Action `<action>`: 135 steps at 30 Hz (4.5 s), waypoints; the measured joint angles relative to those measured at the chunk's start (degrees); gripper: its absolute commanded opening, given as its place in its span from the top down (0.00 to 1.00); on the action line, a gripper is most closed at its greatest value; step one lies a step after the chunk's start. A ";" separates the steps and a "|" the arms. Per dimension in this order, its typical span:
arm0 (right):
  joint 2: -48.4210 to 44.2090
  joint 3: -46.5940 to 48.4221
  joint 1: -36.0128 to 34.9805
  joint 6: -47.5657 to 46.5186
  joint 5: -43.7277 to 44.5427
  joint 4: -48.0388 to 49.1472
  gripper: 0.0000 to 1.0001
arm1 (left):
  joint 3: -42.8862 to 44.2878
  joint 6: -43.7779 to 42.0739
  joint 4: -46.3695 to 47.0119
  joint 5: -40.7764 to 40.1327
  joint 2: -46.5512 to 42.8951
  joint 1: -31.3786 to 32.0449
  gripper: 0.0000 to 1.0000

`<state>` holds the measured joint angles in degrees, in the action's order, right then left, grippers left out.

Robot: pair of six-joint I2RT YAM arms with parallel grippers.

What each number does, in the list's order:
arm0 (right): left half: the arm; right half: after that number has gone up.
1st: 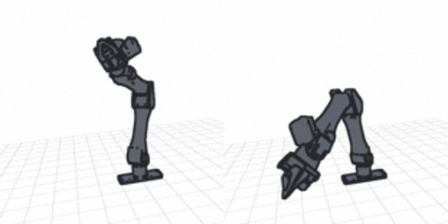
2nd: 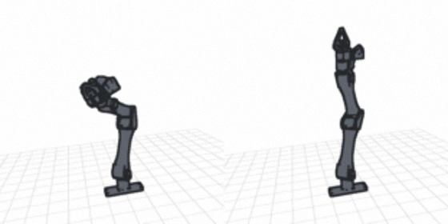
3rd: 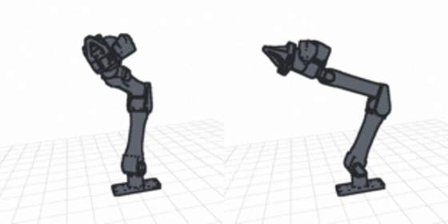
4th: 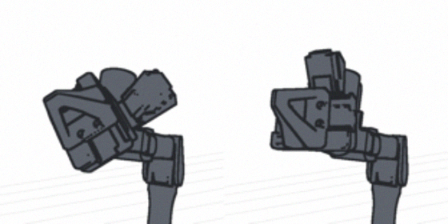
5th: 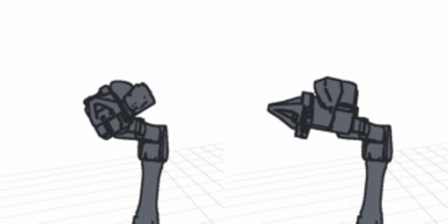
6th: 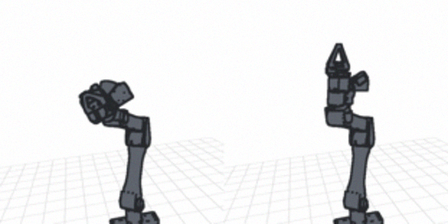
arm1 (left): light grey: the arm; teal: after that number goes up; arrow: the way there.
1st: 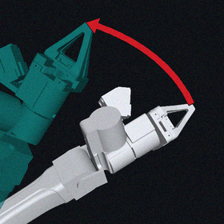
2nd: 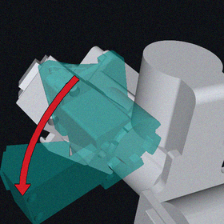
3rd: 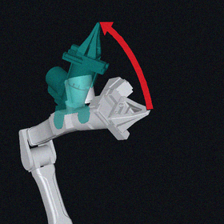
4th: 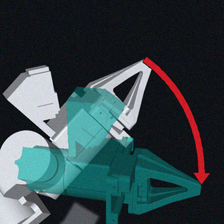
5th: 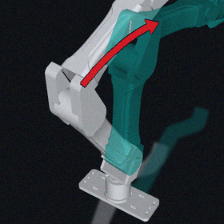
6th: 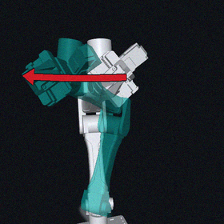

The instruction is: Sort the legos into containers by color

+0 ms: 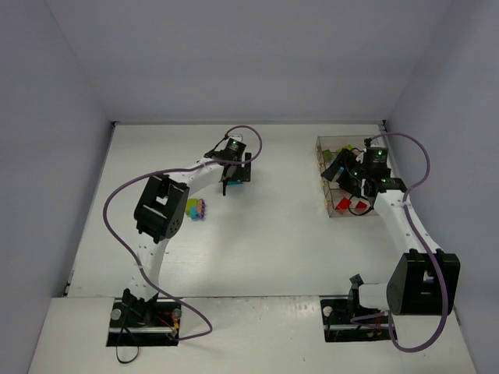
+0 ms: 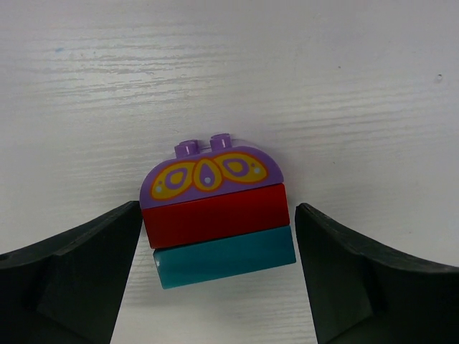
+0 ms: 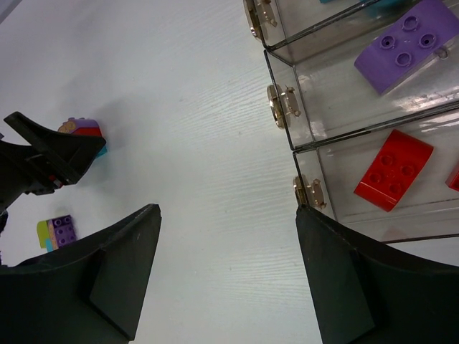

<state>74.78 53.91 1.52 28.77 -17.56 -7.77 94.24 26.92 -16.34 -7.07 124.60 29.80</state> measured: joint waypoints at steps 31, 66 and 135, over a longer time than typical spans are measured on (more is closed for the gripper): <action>3.34 4.02 -4.22 -1.27 -16.63 0.28 0.33 | -33.20 -23.67 26.36 21.59 -25.53 -0.17 0.88; 20.55 20.92 -26.38 -0.26 -26.91 0.70 0.72 | -43.58 -43.28 32.81 43.91 -43.78 0.57 0.74; 12.37 10.82 -14.29 -8.13 -19.69 -0.42 1.00 | -50.05 -28.94 43.54 31.76 -24.44 6.43 0.43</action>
<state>87.15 64.73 -12.78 20.64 -37.26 -8.19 44.18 -2.02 27.20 24.69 100.16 36.23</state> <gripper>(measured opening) 0.329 0.586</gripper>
